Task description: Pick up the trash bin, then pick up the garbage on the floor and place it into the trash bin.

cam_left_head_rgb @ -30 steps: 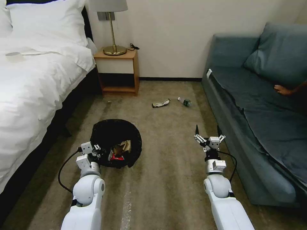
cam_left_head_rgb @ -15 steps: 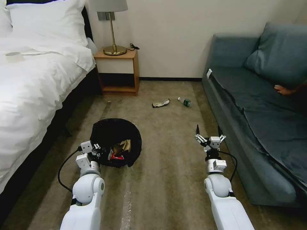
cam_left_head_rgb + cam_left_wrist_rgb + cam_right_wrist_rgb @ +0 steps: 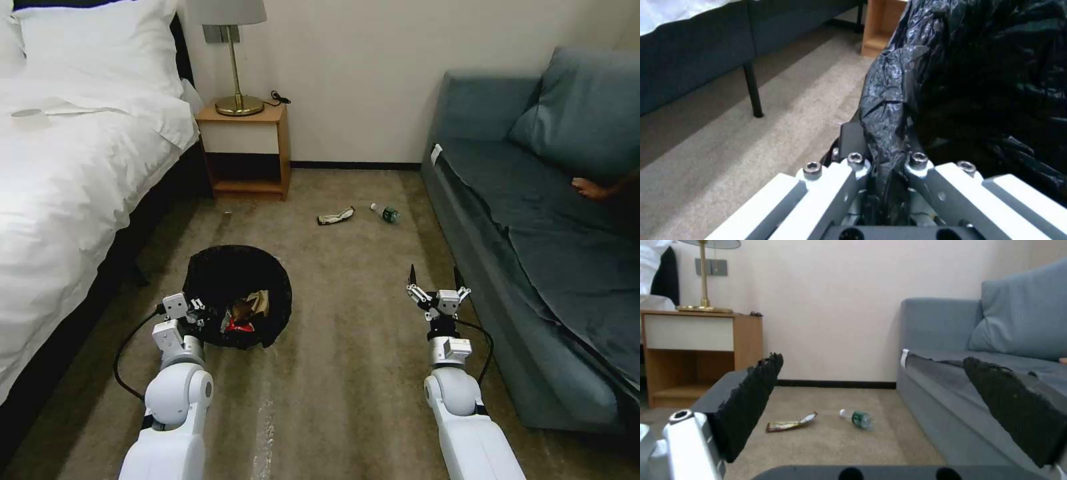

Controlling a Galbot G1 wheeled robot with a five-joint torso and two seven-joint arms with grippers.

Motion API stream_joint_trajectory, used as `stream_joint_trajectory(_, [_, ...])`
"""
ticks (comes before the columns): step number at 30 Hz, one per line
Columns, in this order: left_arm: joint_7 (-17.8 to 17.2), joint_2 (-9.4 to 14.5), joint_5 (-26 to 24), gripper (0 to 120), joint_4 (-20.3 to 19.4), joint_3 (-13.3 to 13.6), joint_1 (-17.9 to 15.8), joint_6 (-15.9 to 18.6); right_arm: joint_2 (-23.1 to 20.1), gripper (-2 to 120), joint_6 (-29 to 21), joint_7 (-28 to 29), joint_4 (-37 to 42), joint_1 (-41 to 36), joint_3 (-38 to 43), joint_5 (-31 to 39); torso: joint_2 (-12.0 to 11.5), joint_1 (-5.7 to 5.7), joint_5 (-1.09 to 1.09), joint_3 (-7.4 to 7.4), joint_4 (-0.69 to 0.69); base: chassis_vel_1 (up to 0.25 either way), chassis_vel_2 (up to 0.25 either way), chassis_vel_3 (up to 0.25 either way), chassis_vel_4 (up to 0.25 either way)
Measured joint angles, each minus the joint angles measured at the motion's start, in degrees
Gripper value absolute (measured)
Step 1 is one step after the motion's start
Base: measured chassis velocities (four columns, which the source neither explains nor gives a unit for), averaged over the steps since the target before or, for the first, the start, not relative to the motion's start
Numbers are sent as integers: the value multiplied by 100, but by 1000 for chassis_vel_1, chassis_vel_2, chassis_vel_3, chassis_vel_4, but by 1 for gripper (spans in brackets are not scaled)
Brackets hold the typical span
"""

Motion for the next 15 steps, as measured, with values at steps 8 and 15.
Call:
stream_joint_trajectory(8, [9, -21, 10, 3, -24, 9, 9, -28, -10, 100, 46, -8, -16, -14, 54, 8, 0, 0, 0, 1, 0, -60, 73, 65, -69])
stream_joint_trajectory(15, [12, -36, 25, 3, -33, 10, 15, -31, 0, 100, 72, -35, -33, -39, 60, 13, 0, 0, 0, 1, 0, -60, 61, 66, -64])
